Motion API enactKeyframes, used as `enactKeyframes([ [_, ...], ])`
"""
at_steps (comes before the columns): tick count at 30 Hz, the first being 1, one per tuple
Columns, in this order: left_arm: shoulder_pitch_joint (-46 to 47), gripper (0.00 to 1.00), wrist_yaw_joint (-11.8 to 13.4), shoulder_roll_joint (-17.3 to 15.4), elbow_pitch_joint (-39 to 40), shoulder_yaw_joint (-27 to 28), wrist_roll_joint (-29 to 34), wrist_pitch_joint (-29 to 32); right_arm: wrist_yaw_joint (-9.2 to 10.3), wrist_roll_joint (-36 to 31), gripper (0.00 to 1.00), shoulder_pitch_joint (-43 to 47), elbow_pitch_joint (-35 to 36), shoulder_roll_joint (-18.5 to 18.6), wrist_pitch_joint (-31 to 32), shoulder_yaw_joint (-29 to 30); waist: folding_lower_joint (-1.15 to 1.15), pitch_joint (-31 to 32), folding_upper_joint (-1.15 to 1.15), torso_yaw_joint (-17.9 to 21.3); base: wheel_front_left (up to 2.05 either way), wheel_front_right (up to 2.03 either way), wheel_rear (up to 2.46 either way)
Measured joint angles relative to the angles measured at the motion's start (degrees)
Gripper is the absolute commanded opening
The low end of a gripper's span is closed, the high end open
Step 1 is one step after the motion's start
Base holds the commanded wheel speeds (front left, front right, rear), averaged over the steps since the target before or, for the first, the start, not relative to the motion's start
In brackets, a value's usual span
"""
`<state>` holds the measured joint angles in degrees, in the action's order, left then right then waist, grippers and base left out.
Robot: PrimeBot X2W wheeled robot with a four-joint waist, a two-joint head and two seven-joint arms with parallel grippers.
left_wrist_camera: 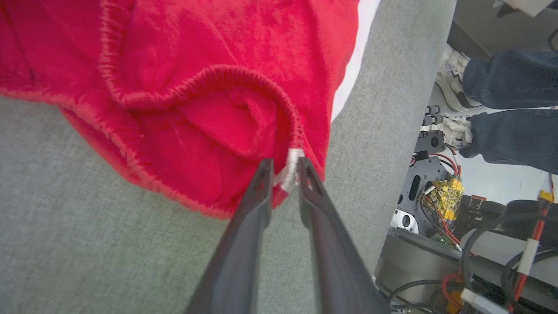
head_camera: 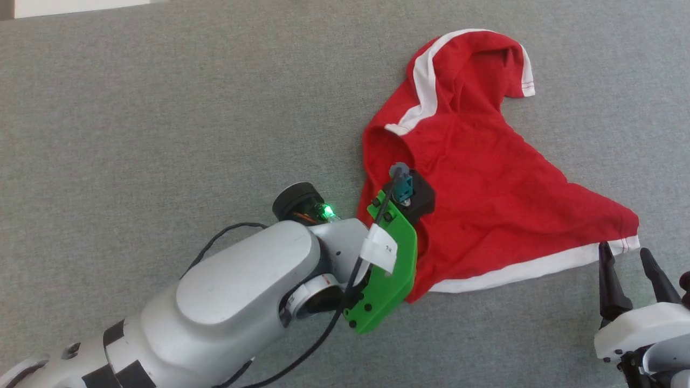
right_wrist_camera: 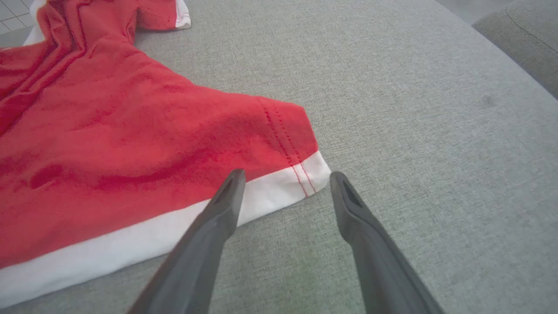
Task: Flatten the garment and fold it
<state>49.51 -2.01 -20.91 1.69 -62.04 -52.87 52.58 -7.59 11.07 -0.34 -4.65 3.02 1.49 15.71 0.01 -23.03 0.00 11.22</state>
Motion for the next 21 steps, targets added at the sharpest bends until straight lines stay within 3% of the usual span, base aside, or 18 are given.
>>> enactKeyframes([
  [8,-2.0,0.0,0.8,-0.8,-0.5,3.5,-0.9,-4.9,0.0,-0.9,1.0,-0.1,-0.3,0.0,0.7,1.2,0.0,1.9,0.0,-2.1,0.0,0.0,0.0],
  [21,-12.3,0.0,9.6,-6.3,-1.0,13.8,-2.4,-20.0,0.0,-1.6,1.0,1.2,4.9,0.0,5.3,-0.1,-0.01,6.5,0.0,-7.9,0.0,0.0,0.0],
])
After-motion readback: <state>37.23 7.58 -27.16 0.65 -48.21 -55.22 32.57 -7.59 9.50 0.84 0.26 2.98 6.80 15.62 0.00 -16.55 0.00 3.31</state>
